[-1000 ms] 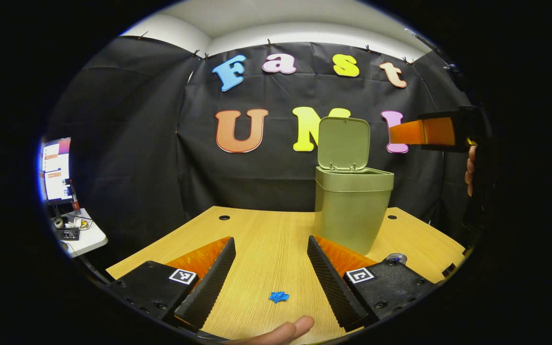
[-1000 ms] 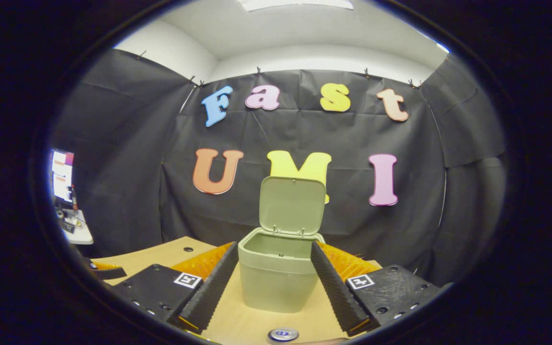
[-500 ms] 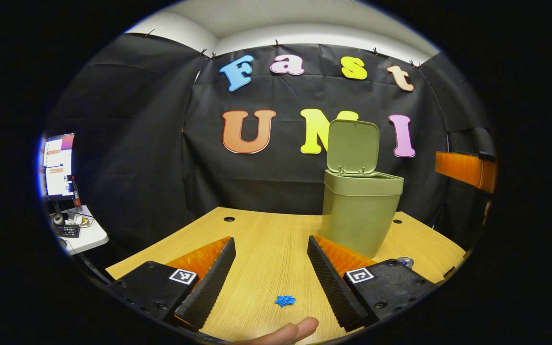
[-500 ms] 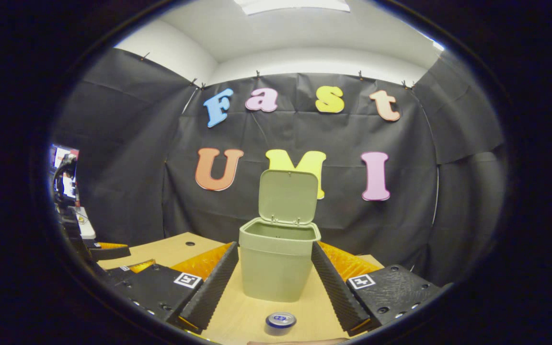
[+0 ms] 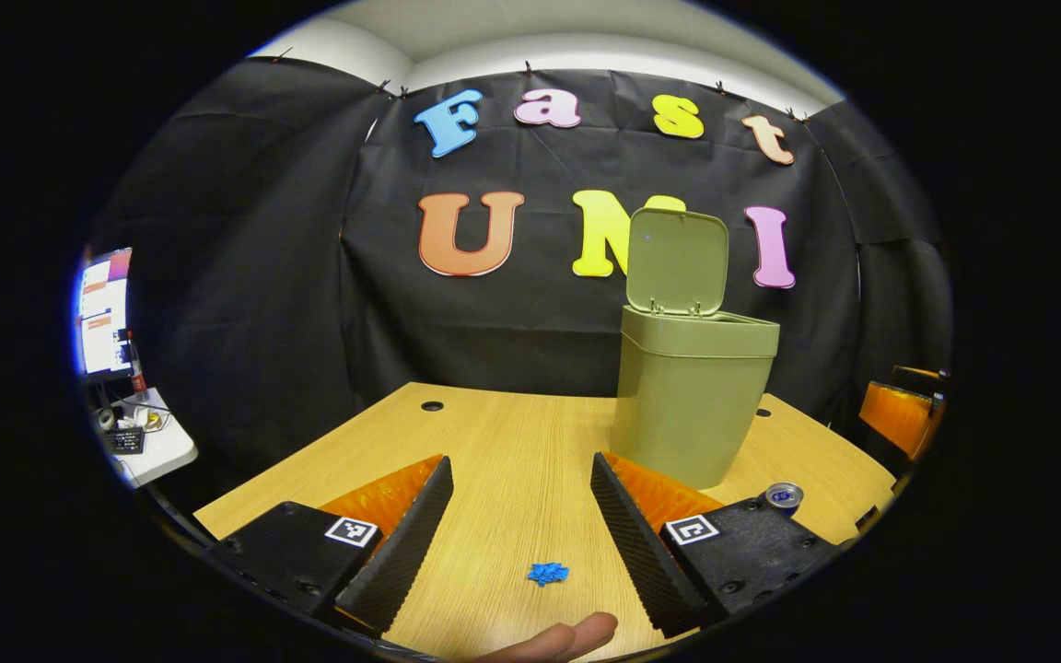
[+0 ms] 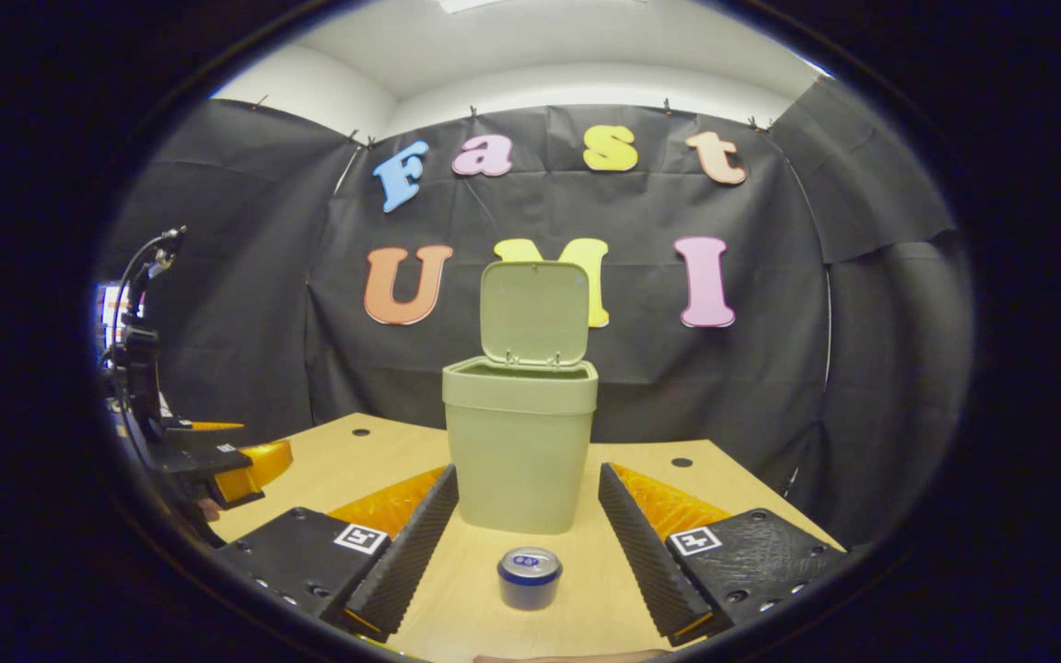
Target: Press the lid of the desktop garbage bin to open it, pick up the crumpled paper on the desktop and throw it into the bin, then pick up the pop can on the desktop and drop it into the bin, and finally close the garbage bin lid.
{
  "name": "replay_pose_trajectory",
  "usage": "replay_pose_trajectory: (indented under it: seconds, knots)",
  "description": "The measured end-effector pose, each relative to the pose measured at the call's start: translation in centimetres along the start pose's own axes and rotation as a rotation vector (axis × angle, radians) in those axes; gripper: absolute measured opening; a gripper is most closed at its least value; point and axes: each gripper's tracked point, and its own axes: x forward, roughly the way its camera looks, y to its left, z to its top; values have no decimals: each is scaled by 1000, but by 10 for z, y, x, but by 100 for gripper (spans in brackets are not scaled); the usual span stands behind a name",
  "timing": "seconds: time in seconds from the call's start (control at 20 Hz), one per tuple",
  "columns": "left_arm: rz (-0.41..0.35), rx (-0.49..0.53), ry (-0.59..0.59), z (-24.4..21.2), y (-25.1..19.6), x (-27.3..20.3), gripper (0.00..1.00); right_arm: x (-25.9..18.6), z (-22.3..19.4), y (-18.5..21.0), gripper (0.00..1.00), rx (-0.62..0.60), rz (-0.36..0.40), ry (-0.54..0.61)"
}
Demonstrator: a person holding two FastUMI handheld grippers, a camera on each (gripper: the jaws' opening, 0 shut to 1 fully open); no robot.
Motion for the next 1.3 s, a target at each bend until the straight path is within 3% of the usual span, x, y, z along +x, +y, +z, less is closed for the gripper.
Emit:
replay_pose_trajectory:
  seconds: [0.15, 0.35, 0.5, 0.65, 0.9, 1.05, 1.2, 1.3]
  knots:
    - [-10, 34, 68, -21, -3, 14, 97, 4, -23, -1, 95, 12, 20, 57]
    - [-37, -16, 263, -71, -11, 28, 98, 5, -41, -5, 95, 23, 31, 104]
    - [-17, 35, 347, -98, -13, 36, 98, 5, -51, -4, 93, 9, 31, 122]
    - [-62, 51, 437, -124, -22, 44, 98, 5, -57, -2, 95, -3, 32, 128]
    - [-101, 99, 491, -146, -25, 56, 98, 10, -71, 1, 95, -20, 31, 146]
    - [-176, 116, 531, -158, -38, 52, 98, 12, -79, 2, 95, -3, 41, 162]
    - [-129, 121, 542, -164, -27, 56, 98, 11, -87, -4, 95, 7, 40, 165]
    - [-150, 108, 570, -172, -29, 56, 97, 12, -95, -9, 95, 17, 36, 178]
